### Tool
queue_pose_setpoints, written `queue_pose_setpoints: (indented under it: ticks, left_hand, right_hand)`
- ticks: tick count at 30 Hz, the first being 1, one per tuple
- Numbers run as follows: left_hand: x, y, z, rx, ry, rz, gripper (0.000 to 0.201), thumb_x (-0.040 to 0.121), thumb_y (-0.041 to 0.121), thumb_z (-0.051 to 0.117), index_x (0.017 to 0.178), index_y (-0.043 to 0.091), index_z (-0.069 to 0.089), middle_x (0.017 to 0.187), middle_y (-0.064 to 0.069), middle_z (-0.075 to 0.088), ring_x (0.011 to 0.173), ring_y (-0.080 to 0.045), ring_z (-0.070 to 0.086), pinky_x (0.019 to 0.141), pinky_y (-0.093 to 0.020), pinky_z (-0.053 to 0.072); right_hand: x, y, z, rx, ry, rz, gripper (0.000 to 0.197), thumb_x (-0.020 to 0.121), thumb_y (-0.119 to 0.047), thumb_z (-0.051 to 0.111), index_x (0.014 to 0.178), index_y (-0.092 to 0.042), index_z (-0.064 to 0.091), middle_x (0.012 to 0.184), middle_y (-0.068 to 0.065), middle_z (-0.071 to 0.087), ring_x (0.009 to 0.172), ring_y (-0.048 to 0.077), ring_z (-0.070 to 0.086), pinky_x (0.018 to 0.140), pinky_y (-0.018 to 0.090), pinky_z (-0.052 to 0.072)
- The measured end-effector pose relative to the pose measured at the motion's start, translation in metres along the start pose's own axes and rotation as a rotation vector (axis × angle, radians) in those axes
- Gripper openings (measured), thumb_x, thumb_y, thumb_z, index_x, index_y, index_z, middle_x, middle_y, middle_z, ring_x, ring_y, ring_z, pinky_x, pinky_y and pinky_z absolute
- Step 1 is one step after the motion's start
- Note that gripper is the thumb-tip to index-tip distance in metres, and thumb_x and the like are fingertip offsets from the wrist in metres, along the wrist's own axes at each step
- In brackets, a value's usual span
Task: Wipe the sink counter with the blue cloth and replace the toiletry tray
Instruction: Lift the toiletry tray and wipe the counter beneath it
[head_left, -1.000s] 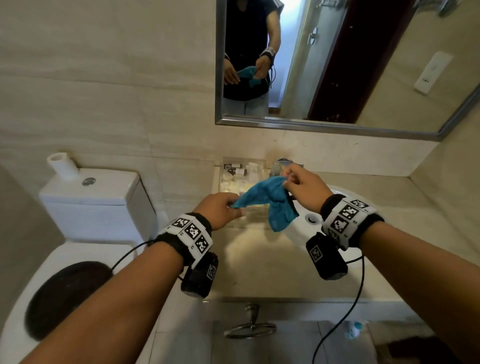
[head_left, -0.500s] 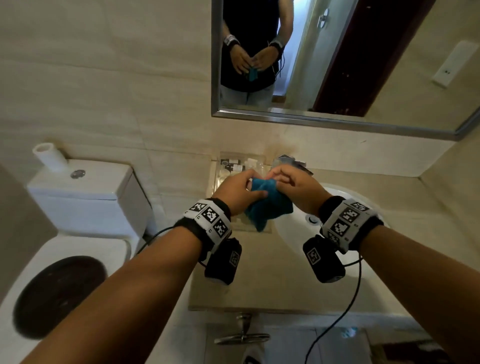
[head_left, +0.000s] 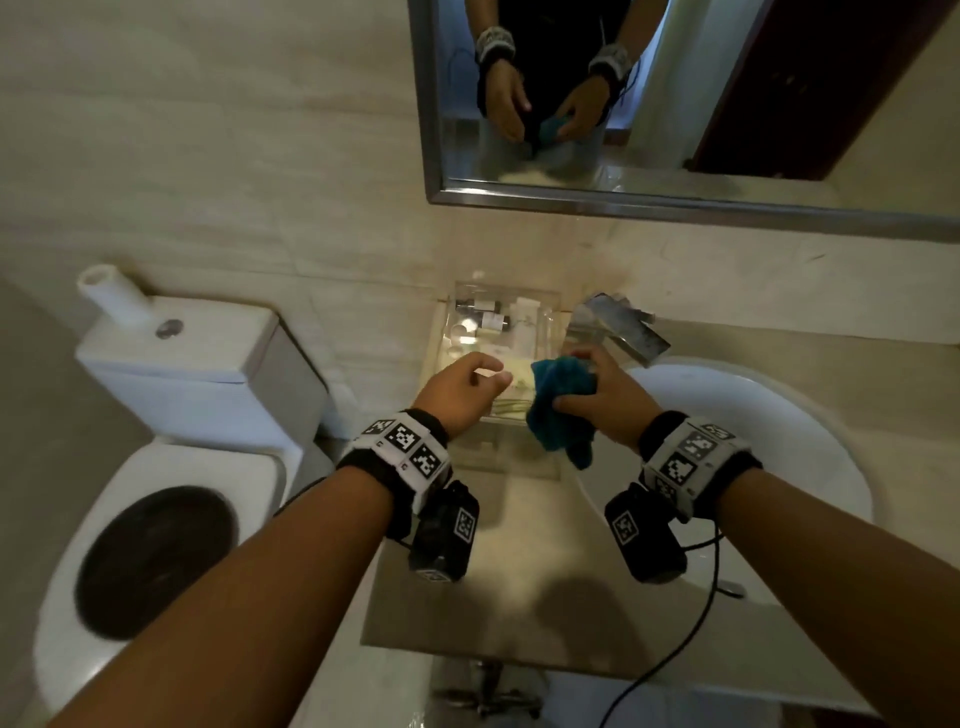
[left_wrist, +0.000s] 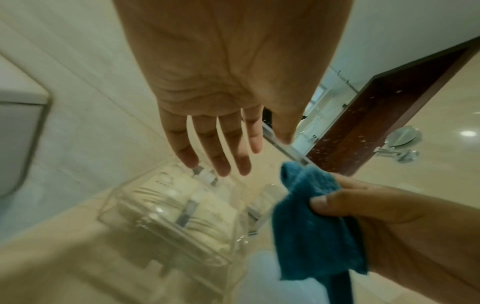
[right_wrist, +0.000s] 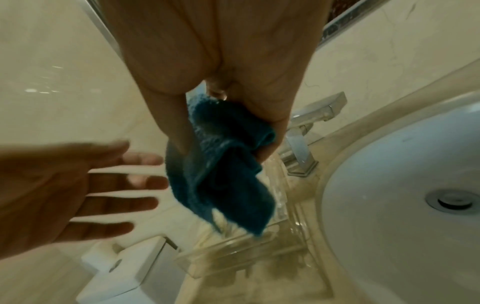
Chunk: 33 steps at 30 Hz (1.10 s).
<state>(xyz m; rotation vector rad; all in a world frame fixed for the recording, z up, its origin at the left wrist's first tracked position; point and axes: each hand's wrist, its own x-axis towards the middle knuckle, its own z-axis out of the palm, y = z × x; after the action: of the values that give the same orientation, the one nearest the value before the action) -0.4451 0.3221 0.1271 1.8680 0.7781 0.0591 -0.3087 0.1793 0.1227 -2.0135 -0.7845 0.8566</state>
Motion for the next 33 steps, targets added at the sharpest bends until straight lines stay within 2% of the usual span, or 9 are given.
queue_pose_setpoints:
  ticks: [2, 7, 12, 18, 22, 25, 29, 31, 33]
  left_hand:
    - [0.005, -0.018, -0.006, 0.078, 0.021, -0.05, 0.03, 0.094, 0.032, 0.054, 0.12, 0.018, 0.054, 0.104, -0.001, 0.06, 0.103, -0.02, 0.058, 0.09, -0.029, 0.043]
    - [0.021, -0.049, -0.018, 0.16, 0.021, -0.144, 0.035, 0.093, 0.025, 0.058, 0.124, 0.013, 0.052, 0.125, -0.011, 0.056, 0.115, -0.025, 0.054, 0.096, -0.031, 0.04]
    - [0.05, -0.064, -0.034, 0.169, -0.014, -0.176, 0.04, 0.092, 0.025, 0.058, 0.129, 0.013, 0.048, 0.132, -0.014, 0.051, 0.12, -0.027, 0.05, 0.102, -0.038, 0.041]
    - [0.092, -0.081, -0.052, 0.162, -0.113, -0.164, 0.049, 0.094, 0.025, 0.056, 0.138, 0.014, 0.039, 0.142, -0.013, 0.044, 0.129, -0.027, 0.044, 0.097, -0.027, 0.036]
    - [0.117, -0.093, -0.053, 0.122, -0.168, -0.171, 0.06, 0.095, 0.023, 0.055, 0.147, 0.016, 0.026, 0.146, -0.014, 0.04, 0.133, -0.027, 0.04, 0.102, -0.029, 0.035]
    - [0.129, -0.096, -0.045, 0.054, -0.207, -0.206, 0.062, 0.094, 0.021, 0.056, 0.147, 0.014, 0.024, 0.143, -0.014, 0.043, 0.131, -0.028, 0.043, 0.104, -0.033, 0.036]
    - [0.143, -0.099, -0.037, -0.002, -0.202, -0.244, 0.074, 0.092, 0.022, 0.06, 0.149, 0.015, 0.014, 0.148, -0.015, 0.036, 0.135, -0.029, 0.037, 0.11, -0.037, 0.034]
    - [0.151, -0.102, -0.034, -0.007, -0.173, -0.244, 0.078, 0.09, 0.025, 0.063, 0.149, 0.018, 0.012, 0.148, -0.015, 0.035, 0.133, -0.03, 0.039, 0.109, -0.039, 0.036]
    - [0.158, -0.103, -0.03, -0.014, -0.138, -0.252, 0.08, 0.089, 0.027, 0.064, 0.149, 0.02, 0.011, 0.147, -0.013, 0.037, 0.129, -0.032, 0.044, 0.103, -0.036, 0.04]
  right_hand:
    - [0.009, 0.014, -0.003, 0.007, 0.055, 0.112, 0.054, 0.081, -0.014, 0.066, 0.126, -0.019, 0.037, 0.116, 0.007, 0.052, 0.106, 0.026, 0.054, 0.089, 0.039, 0.05]
    - [0.028, 0.031, -0.003, -0.039, 0.125, 0.201, 0.042, 0.08, -0.012, 0.063, 0.119, -0.017, 0.048, 0.11, 0.007, 0.056, 0.106, 0.029, 0.055, 0.093, 0.04, 0.047]
    - [0.044, 0.03, 0.003, -0.022, 0.175, 0.264, 0.036, 0.081, -0.011, 0.062, 0.115, -0.018, 0.052, 0.111, 0.008, 0.057, 0.106, 0.029, 0.055, 0.095, 0.043, 0.047]
    - [0.064, 0.029, 0.012, -0.006, 0.234, 0.38, 0.035, 0.081, -0.012, 0.062, 0.115, -0.014, 0.052, 0.106, 0.011, 0.059, 0.102, 0.03, 0.057, 0.093, 0.044, 0.049]
    - [0.08, 0.028, 0.014, 0.062, 0.31, 0.442, 0.029, 0.081, -0.013, 0.059, 0.109, -0.008, 0.055, 0.106, 0.017, 0.062, 0.1, 0.033, 0.059, 0.092, 0.046, 0.049]
    - [0.089, 0.035, 0.014, 0.107, 0.305, 0.455, 0.026, 0.08, -0.013, 0.058, 0.105, -0.008, 0.056, 0.106, 0.019, 0.062, 0.1, 0.034, 0.059, 0.093, 0.049, 0.048]
    - [0.099, 0.04, 0.013, 0.227, 0.274, 0.447, 0.019, 0.081, -0.009, 0.057, 0.096, 0.0, 0.053, 0.102, 0.023, 0.06, 0.091, 0.03, 0.06, 0.085, 0.034, 0.053]
    - [0.107, 0.044, 0.013, 0.263, 0.249, 0.464, 0.028, 0.073, -0.019, 0.061, 0.098, -0.006, 0.056, 0.102, 0.019, 0.063, 0.096, 0.032, 0.061, 0.088, 0.041, 0.053]
    - [0.113, 0.046, 0.013, 0.299, 0.238, 0.473, 0.023, 0.077, -0.018, 0.061, 0.099, -0.014, 0.056, 0.101, 0.014, 0.063, 0.099, 0.031, 0.06, 0.089, 0.043, 0.051]
